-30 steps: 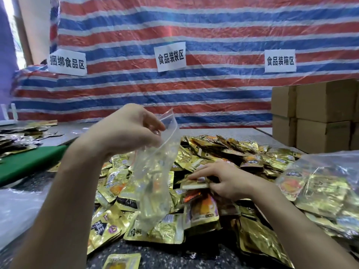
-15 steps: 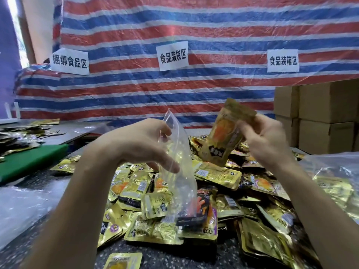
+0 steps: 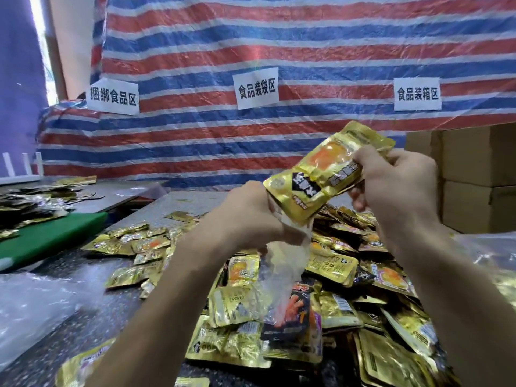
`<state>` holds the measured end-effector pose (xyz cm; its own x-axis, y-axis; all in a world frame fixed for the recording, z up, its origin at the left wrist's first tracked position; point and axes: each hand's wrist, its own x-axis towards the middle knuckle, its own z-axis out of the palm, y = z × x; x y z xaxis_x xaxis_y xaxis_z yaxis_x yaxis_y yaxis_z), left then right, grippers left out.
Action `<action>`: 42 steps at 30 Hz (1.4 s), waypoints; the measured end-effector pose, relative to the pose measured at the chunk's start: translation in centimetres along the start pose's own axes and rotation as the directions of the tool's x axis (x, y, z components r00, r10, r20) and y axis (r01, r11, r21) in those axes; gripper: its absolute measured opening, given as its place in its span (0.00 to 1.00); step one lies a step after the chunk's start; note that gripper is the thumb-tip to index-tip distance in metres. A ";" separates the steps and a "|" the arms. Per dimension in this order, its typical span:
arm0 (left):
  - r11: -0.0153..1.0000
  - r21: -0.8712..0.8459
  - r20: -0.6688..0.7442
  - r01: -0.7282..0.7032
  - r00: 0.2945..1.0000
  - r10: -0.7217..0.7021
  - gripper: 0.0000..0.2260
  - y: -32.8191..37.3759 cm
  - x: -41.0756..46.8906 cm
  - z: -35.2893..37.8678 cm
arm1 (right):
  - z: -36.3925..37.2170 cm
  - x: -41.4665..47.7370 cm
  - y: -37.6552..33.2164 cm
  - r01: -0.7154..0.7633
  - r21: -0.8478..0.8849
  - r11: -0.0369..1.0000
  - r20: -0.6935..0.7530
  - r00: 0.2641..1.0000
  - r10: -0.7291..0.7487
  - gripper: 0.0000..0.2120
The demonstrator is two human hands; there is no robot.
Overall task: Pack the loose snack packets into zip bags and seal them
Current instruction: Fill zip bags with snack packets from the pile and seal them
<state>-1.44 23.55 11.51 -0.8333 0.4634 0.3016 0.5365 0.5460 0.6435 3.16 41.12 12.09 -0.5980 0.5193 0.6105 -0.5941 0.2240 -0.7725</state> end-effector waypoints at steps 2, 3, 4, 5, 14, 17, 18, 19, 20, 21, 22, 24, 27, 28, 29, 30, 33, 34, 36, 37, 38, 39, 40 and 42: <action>0.997 -0.062 -0.078 0.033 0.996 -0.038 0.11 0.0 0.3 -0.3 | 0.0 -0.1 0.1 0.129 -0.177 0.976 -0.025 0.990 -0.136 0.12; 0.995 -0.084 -0.104 0.048 0.993 -0.057 0.10 -0.1 0.3 -0.5 | 0.0 -0.1 0.1 0.159 -0.225 0.961 -0.029 0.985 -0.170 0.13; 0.993 -0.100 -0.109 0.062 0.991 -0.073 0.10 -0.1 0.2 -0.6 | 0.1 -0.1 0.1 0.171 -0.259 0.950 -0.035 0.982 -0.187 0.14; 0.991 -0.111 -0.098 0.069 0.992 -0.081 0.09 0.0 0.1 -0.6 | 0.1 -0.1 0.1 0.176 -0.290 0.941 -0.039 0.980 -0.196 0.14; 0.943 -0.333 -0.014 0.005 1.000 -0.010 0.16 2.0 -1.6 -1.0 | 0.7 -0.5 0.4 0.120 -0.321 0.939 -0.010 0.991 -0.131 0.09; 0.908 -0.417 -0.072 -0.045 0.997 0.016 0.12 2.6 -1.7 -0.6 | 1.5 -1.3 0.5 0.036 -0.286 0.957 0.061 0.998 -0.019 0.09; 0.890 -0.452 -0.103 -0.058 0.995 0.013 0.10 2.8 -1.7 -0.4 | 2.0 -1.5 0.7 0.043 -0.336 0.941 0.101 0.995 -0.010 0.08; 0.872 -0.484 -0.144 -0.074 0.990 0.004 0.10 2.9 -1.6 -0.2 | 2.4 -1.8 0.8 0.047 -0.377 0.925 0.145 0.989 0.009 0.08; 0.854 -0.512 -0.190 -0.098 0.982 -0.001 0.09 2.9 -1.5 0.0 | 2.8 -1.9 1.0 0.031 -0.395 0.918 0.185 0.982 0.047 0.10; 0.837 -0.534 -0.244 -0.119 0.970 -0.018 0.11 2.9 -1.4 0.1 | 3.2 -2.1 1.1 -0.021 -0.381 0.924 0.222 0.968 0.114 0.15; 0.819 -0.558 -0.288 -0.131 0.957 -0.042 0.14 2.8 -1.3 0.2 | 3.3 -2.0 1.0 -0.118 -0.331 0.936 0.269 0.939 0.214 0.20; 0.768 -0.627 -0.300 -0.133 0.951 -0.081 0.12 2.7 -1.1 0.2 | 3.1 -1.5 0.4 -0.345 -0.184 0.920 0.423 0.817 0.391 0.25; 0.718 -0.690 -0.261 -0.093 0.957 -0.127 0.04 2.3 -0.8 0.1 | 1.4 -0.6 -0.4 -0.373 -0.090 0.923 0.664 0.668 0.335 0.29; 0.702 -0.706 -0.260 -0.095 0.957 -0.131 0.03 2.3 -0.8 0.0 | 0.7 -0.3 -0.4 -0.289 -0.113 0.951 0.724 0.631 0.278 0.28; 0.689 -0.717 -0.264 -0.104 0.956 -0.131 0.03 2.4 -0.8 -0.2 | 0.1 -0.2 -0.5 -0.201 -0.149 0.968 0.758 0.605 0.242 0.25; 0.679 -0.725 -0.270 -0.110 0.954 -0.133 0.03 2.5 -0.9 -0.5 | -0.3 -0.1 -0.7 -0.118 -0.189 0.975 0.762 0.608 0.221 0.24; 0.717 -0.696 -0.227 -0.043 0.960 -0.163 0.09 2.7 -1.7 -1.8 | -1.2 0.3 -1.0 0.061 -0.247 0.967 0.715 0.685 0.139 0.16; 0.799 -0.601 -0.212 0.010 0.962 -0.172 0.13 2.6 -2.1 -2.5 | -1.4 0.4 -1.1 0.096 -0.239 0.966 0.719 0.686 0.109 0.13; 0.941 -0.324 -0.216 0.100 0.960 -0.176 0.16 2.0 -2.7 -4.0 | -2.0 0.5 -1.3 0.112 -0.205 0.972 0.747 0.660 0.082 0.13; 0.970 -0.208 -0.222 0.126 0.960 -0.172 0.17 1.7 -2.8 -4.6 | -2.2 0.6 -1.4 0.096 -0.177 0.979 0.762 0.643 0.075 0.13; 0.984 -0.124 -0.223 0.127 0.963 -0.152 0.19 1.4 -2.9 -5.1 | -2.5 0.7 -1.5 0.070 -0.136 0.988 0.775 0.629 0.062 0.14; 0.994 -0.061 -0.208 0.090 0.973 -0.100 0.20 1.0 -2.9 -5.5 | -2.6 0.7 -1.7 0.038 -0.095 0.995 0.785 0.618 0.052 0.13; 1.000 -0.011 -0.162 0.018 0.987 -0.019 0.20 0.6 -2.8 -5.8 | -2.6 0.7 -1.7 0.005 -0.056 0.998 0.792 0.610 0.041 0.14; 0.987 0.015 -0.002 -0.160 0.987 0.160 0.20 -0.2 -2.7 -5.9 | -2.6 0.6 -1.9 -0.068 0.039 0.997 0.804 0.595 0.009 0.11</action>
<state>-0.15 18.05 14.73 -0.7372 0.5433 0.4017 0.6646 0.4756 0.5763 5.33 43.17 13.49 -0.7936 -0.3518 0.4965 -0.5726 0.1557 -0.8049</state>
